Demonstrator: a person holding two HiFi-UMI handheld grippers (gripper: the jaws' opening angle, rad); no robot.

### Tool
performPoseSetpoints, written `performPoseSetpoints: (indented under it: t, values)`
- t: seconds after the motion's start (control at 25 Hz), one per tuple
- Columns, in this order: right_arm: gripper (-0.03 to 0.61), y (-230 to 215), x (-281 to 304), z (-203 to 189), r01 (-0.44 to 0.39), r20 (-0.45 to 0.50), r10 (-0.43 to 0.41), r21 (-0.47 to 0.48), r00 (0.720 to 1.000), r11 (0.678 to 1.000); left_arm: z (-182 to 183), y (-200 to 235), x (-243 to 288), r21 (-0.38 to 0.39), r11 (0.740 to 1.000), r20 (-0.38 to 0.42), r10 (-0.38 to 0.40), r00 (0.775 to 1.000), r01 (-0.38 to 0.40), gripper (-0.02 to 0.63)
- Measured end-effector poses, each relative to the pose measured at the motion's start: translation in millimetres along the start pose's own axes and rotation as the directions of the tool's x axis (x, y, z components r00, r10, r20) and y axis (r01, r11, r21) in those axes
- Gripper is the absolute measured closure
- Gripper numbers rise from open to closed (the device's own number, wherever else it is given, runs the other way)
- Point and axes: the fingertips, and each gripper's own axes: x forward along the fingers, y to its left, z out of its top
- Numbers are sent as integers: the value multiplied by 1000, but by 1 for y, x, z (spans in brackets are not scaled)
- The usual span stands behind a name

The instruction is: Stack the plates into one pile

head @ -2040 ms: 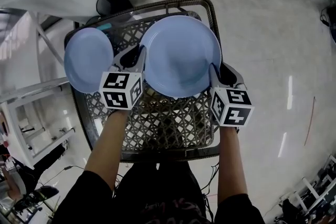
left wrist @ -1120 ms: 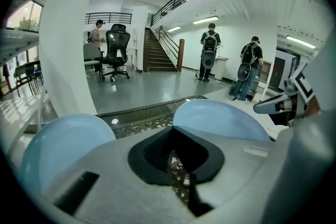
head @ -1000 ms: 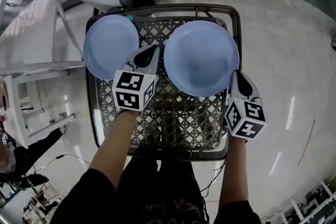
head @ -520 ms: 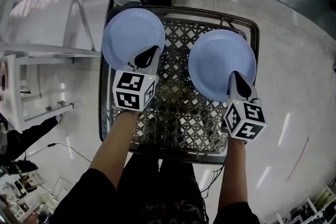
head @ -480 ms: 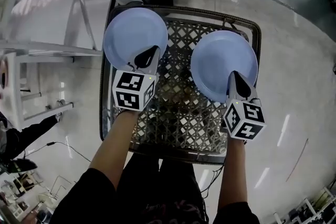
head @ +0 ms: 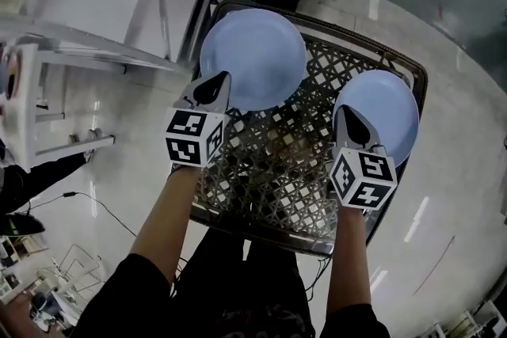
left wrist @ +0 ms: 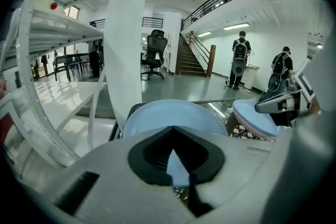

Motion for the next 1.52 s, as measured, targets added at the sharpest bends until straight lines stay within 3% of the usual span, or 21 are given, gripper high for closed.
performPoseSetpoints:
  t: [0.2, 0.52, 0.64, 0.88, 1.04, 1.28, 1.52]
  values:
    - [574, 16, 11, -2, -4, -20, 4, -14, 1000, 1000, -13, 37, -7, -33, 999, -23, 32, 999, -33, 612]
    - [574, 38, 28, 3, -20, -28, 19, -22, 999, 1000, -19, 59, -6, -46, 998, -41, 38, 998, -40, 606]
    - [574, 36, 30, 1, -14, -33, 13, -23, 999, 1000, -27, 68, 0, -60, 997, -83, 45, 996, -50, 575]
    - [574, 29, 29, -4, 2, -41, -3, -17, 999, 1000, -40, 85, 15, -158, 986, -141, 26, 990, -49, 480]
    - [574, 23, 28, -7, 15, -42, -16, -15, 999, 1000, -50, 90, 30, -162, 986, -199, 13, 980, -46, 445]
    - [574, 12, 29, -11, 30, -46, -31, -12, 998, 999, -56, 91, 49, -194, 981, -224, -22, 974, -23, 466]
    - [574, 3, 27, -13, 46, -51, -46, -13, 998, 999, -54, 88, 56, -170, 985, -233, -18, 972, -22, 522]
